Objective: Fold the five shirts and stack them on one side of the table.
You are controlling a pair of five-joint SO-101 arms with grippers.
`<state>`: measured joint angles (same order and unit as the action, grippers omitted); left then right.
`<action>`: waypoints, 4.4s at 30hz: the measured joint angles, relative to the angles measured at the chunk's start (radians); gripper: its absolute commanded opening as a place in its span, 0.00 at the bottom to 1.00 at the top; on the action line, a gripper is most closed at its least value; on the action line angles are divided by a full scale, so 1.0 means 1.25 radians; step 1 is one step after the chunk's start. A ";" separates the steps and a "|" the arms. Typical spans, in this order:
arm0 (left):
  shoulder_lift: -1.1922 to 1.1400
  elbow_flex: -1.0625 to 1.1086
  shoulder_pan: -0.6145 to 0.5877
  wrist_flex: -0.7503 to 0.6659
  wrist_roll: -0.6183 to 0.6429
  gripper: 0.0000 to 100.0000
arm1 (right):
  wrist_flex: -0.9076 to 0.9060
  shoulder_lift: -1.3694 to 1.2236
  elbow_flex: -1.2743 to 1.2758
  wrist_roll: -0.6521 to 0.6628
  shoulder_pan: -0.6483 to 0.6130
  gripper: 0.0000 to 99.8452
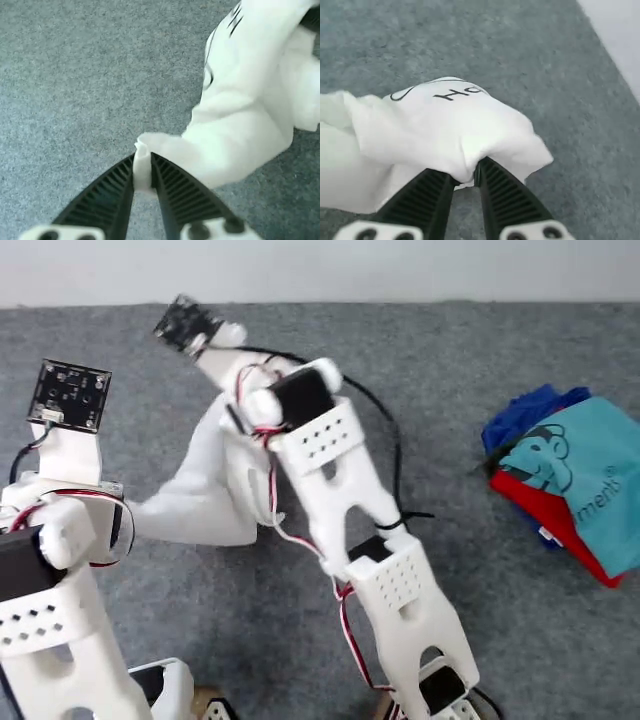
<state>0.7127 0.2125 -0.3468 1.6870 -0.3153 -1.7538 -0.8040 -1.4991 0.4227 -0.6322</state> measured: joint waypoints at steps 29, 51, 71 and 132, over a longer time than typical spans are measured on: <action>0.000 0.000 0.000 0.000 0.000 0.01 | 0.006 0.657 1.386 0.027 0.102 0.23; 0.000 0.000 0.000 0.000 0.000 0.01 | 0.000 0.658 1.401 0.036 0.007 0.27; 0.000 0.002 0.000 0.000 0.000 0.01 | 0.209 0.658 1.527 0.006 0.015 0.01; 0.101 -0.937 0.155 -0.053 0.123 0.01 | 0.066 1.448 0.948 -0.187 0.589 0.01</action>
<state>0.8385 -0.9582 -0.1534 1.6210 -0.1619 -1.6709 1.0065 -0.3145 0.1895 0.1043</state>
